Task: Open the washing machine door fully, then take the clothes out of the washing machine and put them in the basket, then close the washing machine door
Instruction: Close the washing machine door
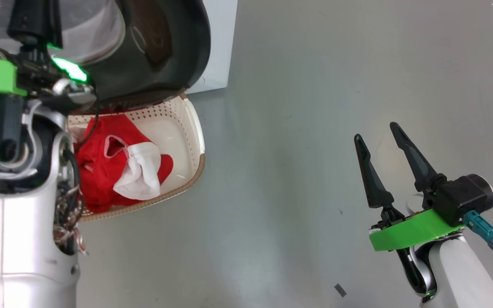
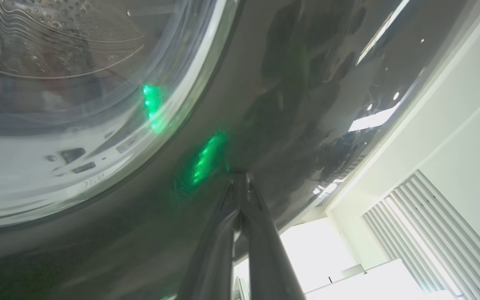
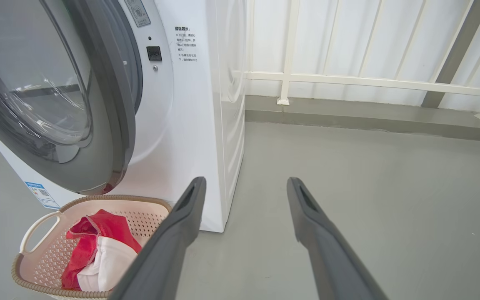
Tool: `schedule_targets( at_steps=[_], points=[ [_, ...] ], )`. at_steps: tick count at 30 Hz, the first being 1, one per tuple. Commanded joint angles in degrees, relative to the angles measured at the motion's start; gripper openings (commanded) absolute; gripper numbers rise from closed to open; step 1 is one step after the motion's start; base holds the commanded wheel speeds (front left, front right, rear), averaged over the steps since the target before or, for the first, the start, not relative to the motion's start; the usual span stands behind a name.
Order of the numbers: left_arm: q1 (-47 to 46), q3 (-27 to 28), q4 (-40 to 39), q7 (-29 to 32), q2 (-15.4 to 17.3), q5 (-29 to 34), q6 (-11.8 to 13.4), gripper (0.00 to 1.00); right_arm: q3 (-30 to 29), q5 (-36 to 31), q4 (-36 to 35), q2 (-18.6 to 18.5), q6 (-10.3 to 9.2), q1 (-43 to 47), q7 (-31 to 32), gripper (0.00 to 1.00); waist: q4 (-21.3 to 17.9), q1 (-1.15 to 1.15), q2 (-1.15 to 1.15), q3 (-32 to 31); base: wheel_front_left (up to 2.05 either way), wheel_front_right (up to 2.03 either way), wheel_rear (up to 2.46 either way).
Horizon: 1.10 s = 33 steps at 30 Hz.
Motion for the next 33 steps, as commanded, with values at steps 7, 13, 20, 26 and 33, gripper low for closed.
schedule_targets(
  at_steps=[7,13,20,26,33],
  points=[
    [5.57,0.03,-3.42,0.39,2.66,2.10,-0.77,1.00,0.88,0.51,-0.73,-0.12,0.26,-0.63,-0.37,1.00,1.99,0.00,0.00,-2.16,0.00,0.00,0.00],
    [12.17,-0.48,-7.46,0.14,3.70,4.17,-1.45,1.00,0.77,0.19,-0.31,-0.12,0.26,-0.17,-0.37,1.00,3.82,0.00,0.00,-4.39,0.00,0.00,0.00],
    [21.71,-1.32,-12.76,-5.96,5.64,14.10,-4.30,1.00,0.71,0.95,0.19,-0.12,0.26,0.85,-0.37,1.00,5.97,0.00,0.00,-7.54,0.00,0.00,0.00],
    [29.27,-3.10,-15.19,-11.20,7.64,24.60,-4.89,1.00,-0.02,0.77,0.86,-0.12,0.26,1.99,-0.37,1.00,7.54,0.00,0.00,-10.25,0.00,0.00,0.00],
    [35.70,-5.46,-15.65,-17.39,10.10,39.06,-2.64,1.00,-0.88,-0.64,0.81,-0.12,0.26,3.38,-0.37,1.00,8.68,0.00,0.00,-12.93,0.00,0.00,0.00]
  ],
)
